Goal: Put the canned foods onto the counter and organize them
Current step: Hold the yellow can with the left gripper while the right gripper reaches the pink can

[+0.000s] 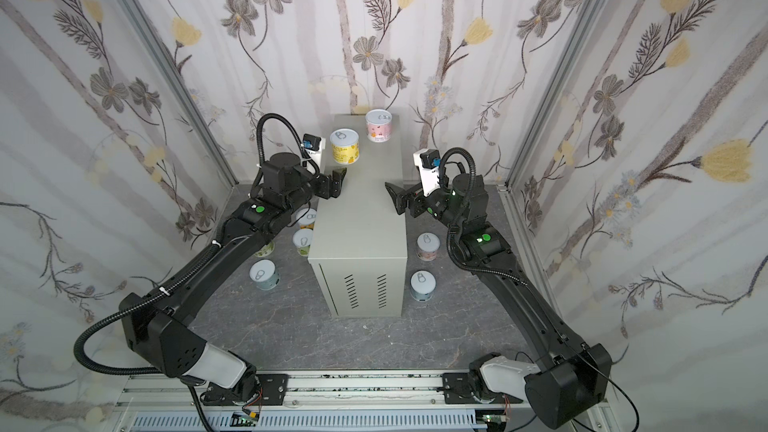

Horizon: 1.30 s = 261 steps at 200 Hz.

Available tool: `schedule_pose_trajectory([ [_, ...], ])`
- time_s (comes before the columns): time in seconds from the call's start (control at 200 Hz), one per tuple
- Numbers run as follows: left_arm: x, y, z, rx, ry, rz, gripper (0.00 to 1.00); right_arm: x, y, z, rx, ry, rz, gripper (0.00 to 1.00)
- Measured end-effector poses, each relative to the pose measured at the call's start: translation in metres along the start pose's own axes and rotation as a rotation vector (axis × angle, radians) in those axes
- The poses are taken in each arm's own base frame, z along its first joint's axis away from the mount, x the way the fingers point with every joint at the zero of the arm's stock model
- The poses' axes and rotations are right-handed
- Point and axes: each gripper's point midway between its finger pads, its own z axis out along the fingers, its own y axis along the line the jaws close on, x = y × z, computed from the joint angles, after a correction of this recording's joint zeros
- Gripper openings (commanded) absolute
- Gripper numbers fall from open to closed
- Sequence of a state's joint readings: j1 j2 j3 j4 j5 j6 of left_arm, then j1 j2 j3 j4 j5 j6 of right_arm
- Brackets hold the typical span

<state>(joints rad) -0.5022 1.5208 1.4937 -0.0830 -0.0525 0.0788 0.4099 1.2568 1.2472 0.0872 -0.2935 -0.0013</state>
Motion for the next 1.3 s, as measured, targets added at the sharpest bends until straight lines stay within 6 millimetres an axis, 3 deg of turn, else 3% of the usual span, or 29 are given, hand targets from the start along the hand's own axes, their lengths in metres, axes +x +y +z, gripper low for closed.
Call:
schedule_pose_trajectory([
  [0.195,-0.005,0.000,0.002,-0.001,-0.070,-0.004,0.80,-0.008,-0.008,0.018,-0.004,-0.043,-0.020,0.99],
  [0.485,-0.014,-0.002,0.008,0.023,-0.187,0.028,0.78,-0.020,-0.029,0.061,0.015,-0.051,-0.102,0.99],
  [0.645,-0.019,-0.012,0.014,0.082,-0.214,0.060,0.78,-0.006,-0.047,0.079,0.036,-0.014,-0.110,0.99],
  [0.869,-0.024,-0.016,0.033,0.092,-0.215,0.099,0.71,0.014,-0.067,0.114,0.035,0.019,-0.098,1.00],
  [1.304,-0.033,-0.001,0.074,0.007,-0.224,0.121,0.64,0.000,-0.085,0.145,0.016,-0.020,-0.112,1.00],
])
